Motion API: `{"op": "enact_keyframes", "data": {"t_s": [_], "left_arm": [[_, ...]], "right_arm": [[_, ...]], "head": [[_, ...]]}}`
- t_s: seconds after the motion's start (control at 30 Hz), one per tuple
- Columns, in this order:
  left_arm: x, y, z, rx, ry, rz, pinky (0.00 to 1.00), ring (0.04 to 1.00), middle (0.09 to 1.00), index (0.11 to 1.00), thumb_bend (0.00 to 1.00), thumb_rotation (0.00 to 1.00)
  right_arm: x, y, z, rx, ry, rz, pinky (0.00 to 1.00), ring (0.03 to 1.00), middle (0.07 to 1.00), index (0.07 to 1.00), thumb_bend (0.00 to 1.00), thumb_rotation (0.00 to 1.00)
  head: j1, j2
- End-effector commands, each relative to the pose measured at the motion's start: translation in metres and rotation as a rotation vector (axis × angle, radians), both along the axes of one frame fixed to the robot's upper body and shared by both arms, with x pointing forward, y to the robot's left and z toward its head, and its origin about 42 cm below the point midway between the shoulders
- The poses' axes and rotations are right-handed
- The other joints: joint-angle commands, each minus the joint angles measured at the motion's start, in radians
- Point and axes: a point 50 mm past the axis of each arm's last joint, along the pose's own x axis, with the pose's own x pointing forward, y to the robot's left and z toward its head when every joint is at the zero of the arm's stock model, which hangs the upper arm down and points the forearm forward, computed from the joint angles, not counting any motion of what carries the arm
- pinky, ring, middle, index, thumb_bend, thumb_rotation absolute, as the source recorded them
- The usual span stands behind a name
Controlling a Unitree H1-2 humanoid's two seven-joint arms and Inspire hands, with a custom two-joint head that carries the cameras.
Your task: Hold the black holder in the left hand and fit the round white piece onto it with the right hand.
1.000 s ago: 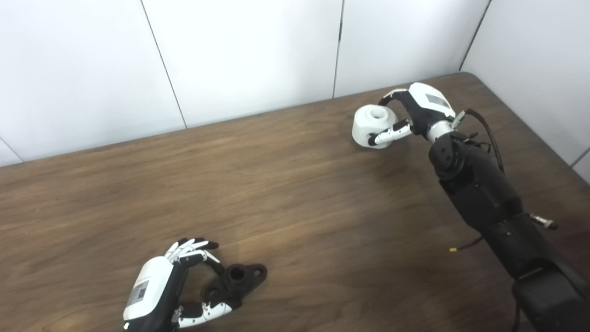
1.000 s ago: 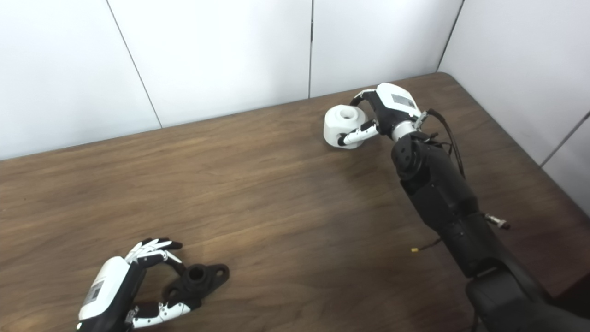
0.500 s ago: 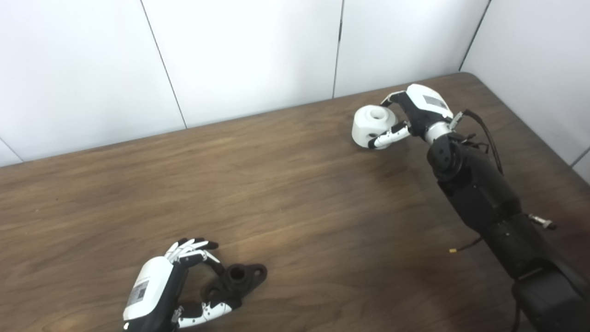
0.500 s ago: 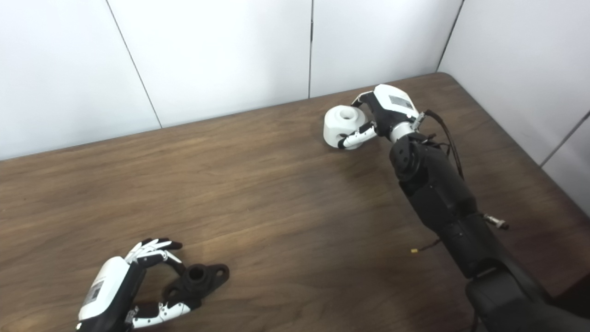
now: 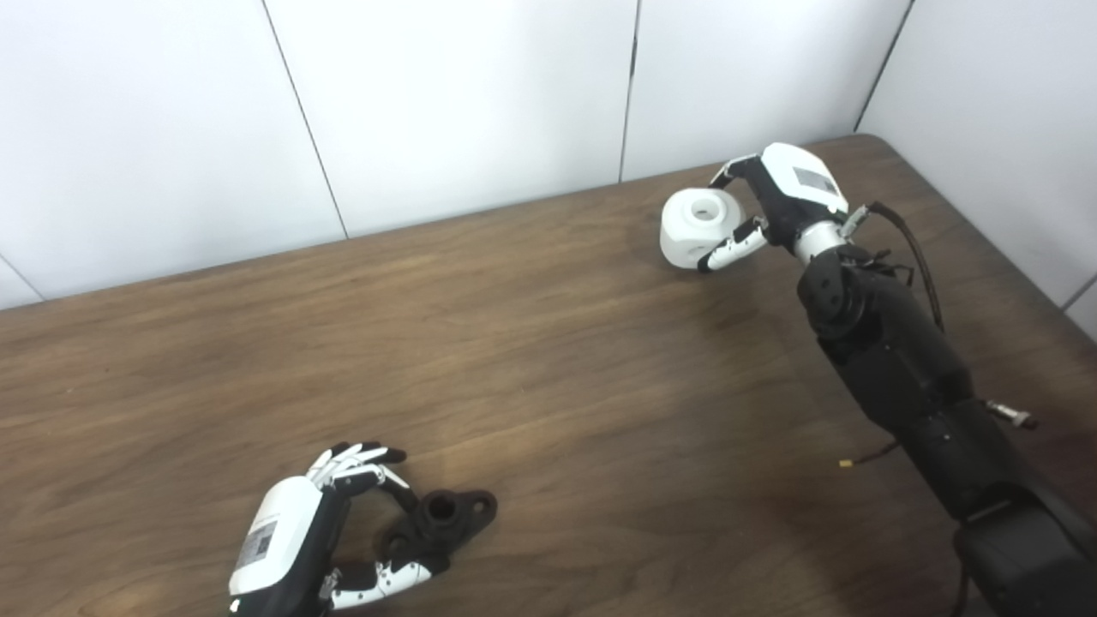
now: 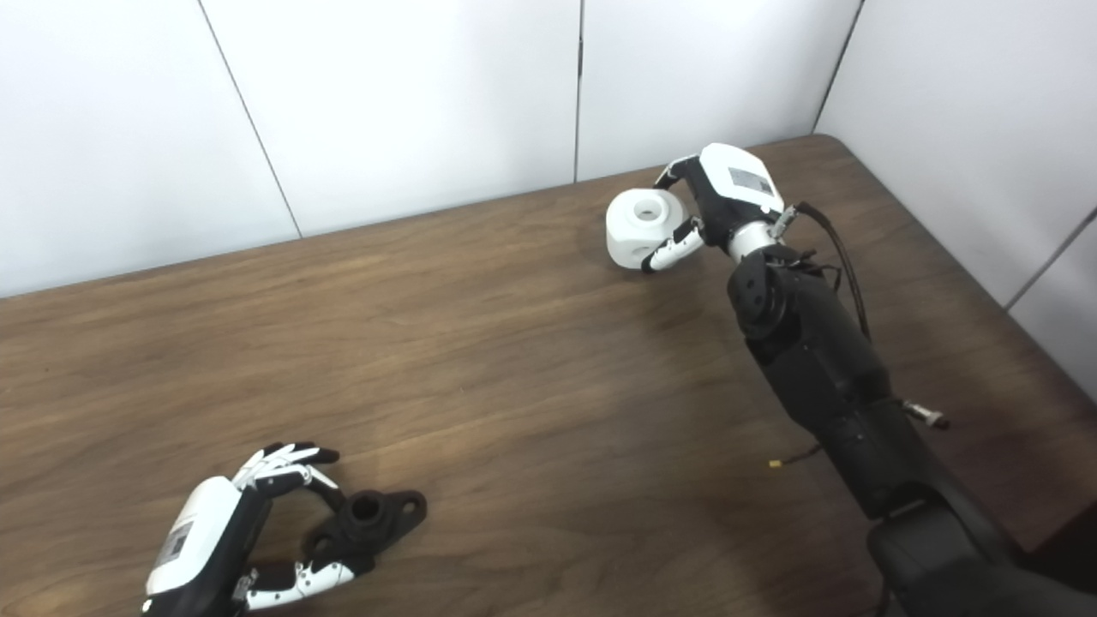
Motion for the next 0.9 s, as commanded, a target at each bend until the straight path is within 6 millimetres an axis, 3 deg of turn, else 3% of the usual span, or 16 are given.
{"op": "enact_keyframes", "data": {"t_s": [0.0,0.4,0.87], "left_arm": [[-0.006,0.003,-0.008,0.031,0.058,-0.006,0.93,0.879,0.799,0.484,0.52,0.04],[-0.005,-0.002,-0.01,0.037,0.057,-0.007,0.93,0.879,0.798,0.484,0.52,0.04],[-0.004,-0.017,-0.018,0.042,0.063,-0.008,0.94,0.899,0.813,0.485,0.52,0.05]], "right_arm": [[0.004,-0.002,0.033,-0.043,-0.122,0.032,0.77,0.856,0.77,0.484,0.52,0.14],[-0.017,0.007,0.051,-0.038,-0.135,0.092,0.76,0.85,0.771,0.484,0.52,0.14],[-0.079,0.064,0.092,-0.037,-0.058,0.317,0.79,0.868,0.787,0.484,0.53,0.14]], "head": [[0.001,0.0],[0.057,0.005],[0.201,0.025]]}}
